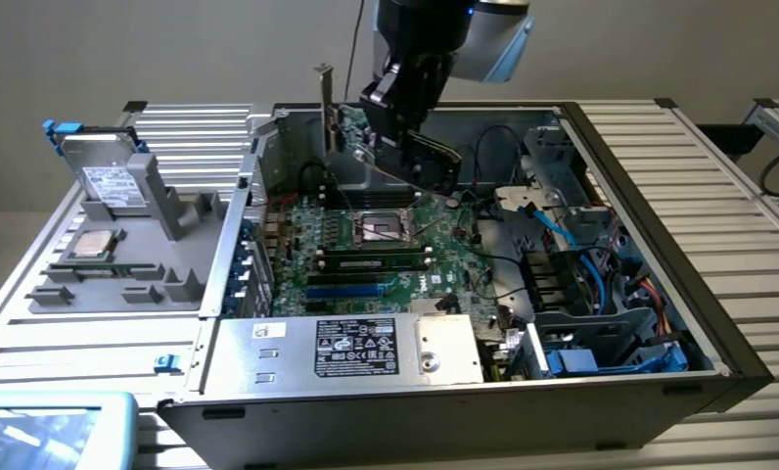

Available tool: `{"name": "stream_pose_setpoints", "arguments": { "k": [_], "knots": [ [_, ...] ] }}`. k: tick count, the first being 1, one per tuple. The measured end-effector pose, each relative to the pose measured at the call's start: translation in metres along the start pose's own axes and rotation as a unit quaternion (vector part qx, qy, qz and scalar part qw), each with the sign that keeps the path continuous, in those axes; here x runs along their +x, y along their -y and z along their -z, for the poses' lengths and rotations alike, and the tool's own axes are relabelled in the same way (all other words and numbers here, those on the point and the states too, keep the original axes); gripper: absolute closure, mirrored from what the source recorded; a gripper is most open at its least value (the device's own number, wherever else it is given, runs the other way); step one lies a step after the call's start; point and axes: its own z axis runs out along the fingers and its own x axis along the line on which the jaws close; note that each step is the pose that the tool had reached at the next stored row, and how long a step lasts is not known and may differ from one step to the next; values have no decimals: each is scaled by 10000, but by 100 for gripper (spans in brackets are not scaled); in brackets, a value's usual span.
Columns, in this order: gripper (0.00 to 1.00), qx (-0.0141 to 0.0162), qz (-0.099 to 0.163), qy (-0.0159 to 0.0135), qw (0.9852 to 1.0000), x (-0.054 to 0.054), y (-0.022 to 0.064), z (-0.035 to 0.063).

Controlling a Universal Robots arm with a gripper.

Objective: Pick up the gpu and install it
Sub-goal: 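Insert the gpu into the slot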

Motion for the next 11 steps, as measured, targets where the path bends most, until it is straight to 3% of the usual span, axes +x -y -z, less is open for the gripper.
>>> {"name": "stream_pose_setpoints", "arguments": {
  "k": [5, 6, 7, 11],
  "knots": [
    [72, -61, 455, 56, 9989, -1, 1, -12],
    [72, -62, 545, 57, 9985, -1, 2, -14],
    [72, -47, 627, 58, 9980, -1, 2, -15],
    [72, 65, 959, 88, 9953, 0, 2, -17]
  ]
}}
